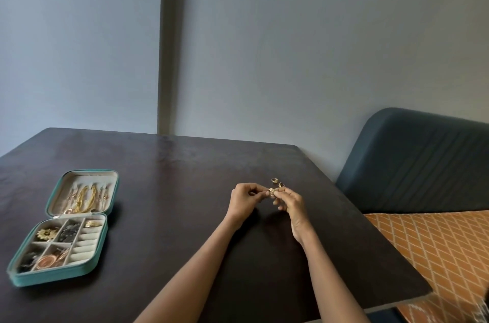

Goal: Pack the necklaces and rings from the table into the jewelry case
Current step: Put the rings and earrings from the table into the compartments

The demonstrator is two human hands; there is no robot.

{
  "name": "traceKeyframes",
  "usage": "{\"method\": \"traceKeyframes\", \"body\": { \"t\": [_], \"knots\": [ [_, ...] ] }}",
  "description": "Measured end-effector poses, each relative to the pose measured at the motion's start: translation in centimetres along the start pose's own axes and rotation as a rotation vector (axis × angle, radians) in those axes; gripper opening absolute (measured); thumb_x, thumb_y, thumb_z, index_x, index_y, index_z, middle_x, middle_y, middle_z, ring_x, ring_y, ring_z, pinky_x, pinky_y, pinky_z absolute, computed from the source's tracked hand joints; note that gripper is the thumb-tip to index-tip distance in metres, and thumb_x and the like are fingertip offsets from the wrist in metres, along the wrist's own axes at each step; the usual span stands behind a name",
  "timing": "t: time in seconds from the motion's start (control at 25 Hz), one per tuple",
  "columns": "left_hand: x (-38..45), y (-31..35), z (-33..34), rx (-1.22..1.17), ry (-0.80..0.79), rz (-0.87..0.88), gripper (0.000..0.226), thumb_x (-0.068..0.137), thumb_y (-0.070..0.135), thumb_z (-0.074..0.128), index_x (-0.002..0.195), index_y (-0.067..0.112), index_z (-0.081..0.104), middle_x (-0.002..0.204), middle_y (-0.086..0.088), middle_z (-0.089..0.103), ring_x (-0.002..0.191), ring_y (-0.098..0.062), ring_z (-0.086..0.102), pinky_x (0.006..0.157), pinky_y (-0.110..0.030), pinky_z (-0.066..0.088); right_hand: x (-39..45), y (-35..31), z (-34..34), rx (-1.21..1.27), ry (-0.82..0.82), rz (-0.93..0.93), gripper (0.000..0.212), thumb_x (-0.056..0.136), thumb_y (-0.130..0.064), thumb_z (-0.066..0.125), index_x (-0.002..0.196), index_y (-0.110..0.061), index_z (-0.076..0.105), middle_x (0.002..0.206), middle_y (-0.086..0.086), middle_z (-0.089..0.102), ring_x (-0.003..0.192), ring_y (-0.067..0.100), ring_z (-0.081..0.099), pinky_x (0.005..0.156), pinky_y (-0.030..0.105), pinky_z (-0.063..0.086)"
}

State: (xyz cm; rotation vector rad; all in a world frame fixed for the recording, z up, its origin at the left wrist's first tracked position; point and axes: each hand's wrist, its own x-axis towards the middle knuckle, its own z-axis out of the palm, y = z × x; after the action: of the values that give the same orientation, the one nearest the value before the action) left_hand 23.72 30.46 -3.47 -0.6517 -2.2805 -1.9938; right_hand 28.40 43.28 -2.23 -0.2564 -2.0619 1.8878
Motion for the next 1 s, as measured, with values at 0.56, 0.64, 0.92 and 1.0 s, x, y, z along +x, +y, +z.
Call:
{"method": "traceKeyframes", "body": {
  "t": [0.56, 0.64, 0.92, 1.0],
  "knots": [
    [0.08, -0.07, 0.07, 0.009, 0.009, -0.049, 0.007, 0.084, 0.015, 0.066, 0.077, 0.014, 0.067, 0.068, 0.007, 0.064, 0.058, 0.004, 0.055, 0.065, -0.021, 0.047, -0.50, 0.68, -0.02, 0.064, 0.011, -0.123, 0.019, 0.083, -0.008, 0.067, 0.101, -0.010, 0.071, 0.092, 0.002, 0.073, 0.076, 0.007, 0.065, 0.067, 0.016, 0.053],
    [0.06, -0.10, 0.09, 0.011, 0.038, -0.060, 0.008, 0.083, 0.015, 0.064, 0.076, 0.012, 0.063, 0.071, 0.002, 0.066, 0.064, -0.005, 0.058, 0.067, -0.028, 0.051, -0.53, 0.60, 0.07, 0.071, 0.008, -0.120, 0.019, 0.083, -0.008, 0.068, 0.102, -0.010, 0.071, 0.090, 0.003, 0.073, 0.075, 0.007, 0.064, 0.067, 0.017, 0.053],
    [0.24, -0.20, 0.02, 0.003, 0.033, -0.056, 0.012, 0.081, 0.013, 0.065, 0.071, 0.016, 0.060, 0.073, 0.001, 0.067, 0.067, -0.010, 0.059, 0.069, -0.032, 0.052, -0.45, 0.62, 0.21, 0.025, -0.007, -0.118, 0.019, 0.083, -0.005, 0.068, 0.101, -0.006, 0.070, 0.090, 0.001, 0.072, 0.076, 0.007, 0.065, 0.061, 0.016, 0.052],
    [0.33, -0.40, 0.02, -0.008, -0.015, -0.045, 0.010, 0.081, 0.016, 0.069, 0.074, 0.015, 0.062, 0.075, 0.000, 0.070, 0.070, -0.009, 0.062, 0.069, -0.030, 0.052, -0.30, 0.75, 0.00, 0.056, 0.039, -0.106, 0.017, 0.084, -0.006, 0.066, 0.101, -0.006, 0.070, 0.089, 0.004, 0.072, 0.068, 0.003, 0.064, 0.059, 0.016, 0.052]
  ]
}}
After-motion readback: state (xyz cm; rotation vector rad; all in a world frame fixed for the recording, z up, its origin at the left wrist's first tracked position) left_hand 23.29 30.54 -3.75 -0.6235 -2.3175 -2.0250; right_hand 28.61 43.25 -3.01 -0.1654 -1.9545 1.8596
